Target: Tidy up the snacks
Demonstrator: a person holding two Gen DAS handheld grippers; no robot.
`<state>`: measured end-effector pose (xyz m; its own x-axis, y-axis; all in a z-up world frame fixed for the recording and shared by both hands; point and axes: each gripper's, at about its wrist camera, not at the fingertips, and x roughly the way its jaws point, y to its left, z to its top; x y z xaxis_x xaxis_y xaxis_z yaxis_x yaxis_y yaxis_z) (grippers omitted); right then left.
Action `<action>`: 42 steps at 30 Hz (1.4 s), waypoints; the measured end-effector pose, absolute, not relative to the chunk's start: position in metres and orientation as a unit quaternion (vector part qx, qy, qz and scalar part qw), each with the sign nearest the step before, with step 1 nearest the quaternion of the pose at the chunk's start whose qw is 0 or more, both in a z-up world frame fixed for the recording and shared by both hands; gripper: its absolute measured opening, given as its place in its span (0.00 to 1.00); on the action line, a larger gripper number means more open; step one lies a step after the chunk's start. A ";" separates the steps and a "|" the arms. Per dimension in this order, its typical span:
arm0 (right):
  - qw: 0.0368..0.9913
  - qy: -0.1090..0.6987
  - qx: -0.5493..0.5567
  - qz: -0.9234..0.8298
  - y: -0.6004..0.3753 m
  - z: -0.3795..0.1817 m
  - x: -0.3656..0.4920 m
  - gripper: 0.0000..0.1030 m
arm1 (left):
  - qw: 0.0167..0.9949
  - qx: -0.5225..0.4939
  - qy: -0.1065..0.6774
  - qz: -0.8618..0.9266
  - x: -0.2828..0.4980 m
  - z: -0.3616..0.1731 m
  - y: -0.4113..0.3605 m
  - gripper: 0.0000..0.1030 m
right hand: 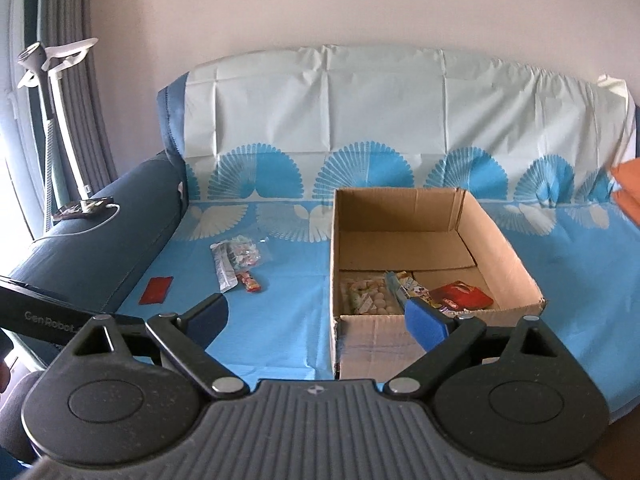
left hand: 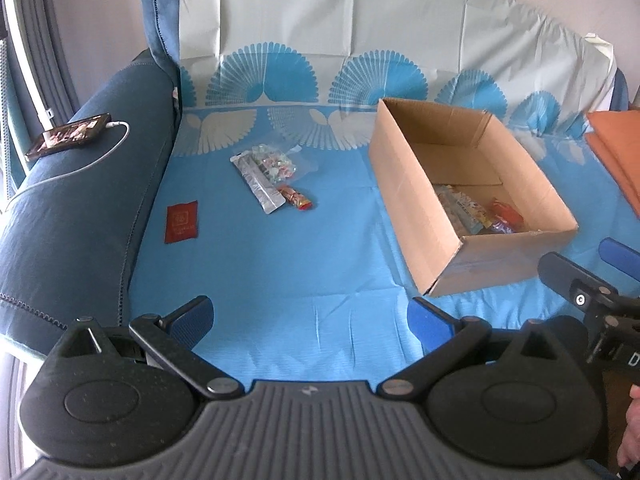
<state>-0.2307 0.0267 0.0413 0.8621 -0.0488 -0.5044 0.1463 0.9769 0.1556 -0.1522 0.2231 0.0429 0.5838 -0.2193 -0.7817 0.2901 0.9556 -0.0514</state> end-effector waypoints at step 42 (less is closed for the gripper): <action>0.963 0.254 0.072 -0.049 0.028 0.054 -0.199 0.93 | 0.878 -0.035 0.470 -0.078 -0.112 0.027 0.273 1.00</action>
<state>-0.1994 0.0281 0.0537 0.8662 -0.0578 -0.4963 0.1314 0.9847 0.1147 -0.1117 0.2730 0.0273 0.5452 -0.1711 -0.8206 0.1044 0.9852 -0.1361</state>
